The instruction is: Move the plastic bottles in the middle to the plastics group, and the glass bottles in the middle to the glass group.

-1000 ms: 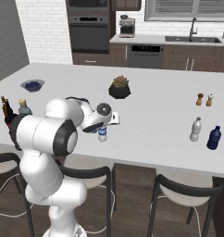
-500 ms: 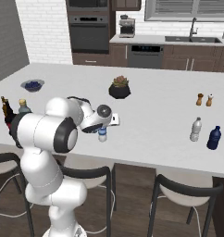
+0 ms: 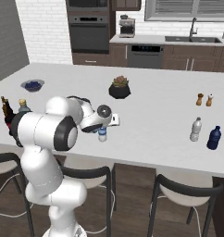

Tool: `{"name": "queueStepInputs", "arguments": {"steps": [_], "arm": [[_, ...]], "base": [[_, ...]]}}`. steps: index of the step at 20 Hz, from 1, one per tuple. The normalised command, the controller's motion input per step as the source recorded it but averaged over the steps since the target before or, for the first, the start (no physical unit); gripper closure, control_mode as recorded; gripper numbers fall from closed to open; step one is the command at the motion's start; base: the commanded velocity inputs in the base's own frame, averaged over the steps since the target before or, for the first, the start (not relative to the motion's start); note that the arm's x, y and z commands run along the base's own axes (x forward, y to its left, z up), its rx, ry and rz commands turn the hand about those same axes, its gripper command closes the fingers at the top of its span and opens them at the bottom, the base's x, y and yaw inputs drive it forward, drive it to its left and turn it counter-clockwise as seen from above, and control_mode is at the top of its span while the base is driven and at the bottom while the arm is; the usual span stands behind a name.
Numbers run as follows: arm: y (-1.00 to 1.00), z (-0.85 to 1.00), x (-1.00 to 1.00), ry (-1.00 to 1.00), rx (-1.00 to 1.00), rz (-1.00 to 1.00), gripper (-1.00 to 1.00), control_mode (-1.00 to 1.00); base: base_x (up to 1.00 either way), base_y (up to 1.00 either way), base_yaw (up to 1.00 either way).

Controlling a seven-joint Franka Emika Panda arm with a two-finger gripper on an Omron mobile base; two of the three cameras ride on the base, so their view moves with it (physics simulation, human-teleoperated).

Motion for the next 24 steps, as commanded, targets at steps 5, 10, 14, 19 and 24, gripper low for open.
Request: {"name": "queueStepInputs", "arguments": {"steps": [5,10,14,19,24], "arm": [[0.01,0.0,0.03,0.0,0.0,0.0,-1.0,-1.0],[0.0,0.0,0.0,0.0,0.0,0.0,-1.0,-1.0],[0.0,0.0,0.0,0.0,0.0,0.0,-1.0,-1.0],[0.0,0.0,0.0,0.0,0.0,0.0,1.0,-1.0],[0.0,0.0,0.0,0.0,0.0,0.0,1.0,-1.0]], "base": [[0.0,0.0,0.0],[0.0,0.0,0.0],[0.0,0.0,0.0],[0.0,0.0,0.0],[0.0,0.0,0.0]]}}
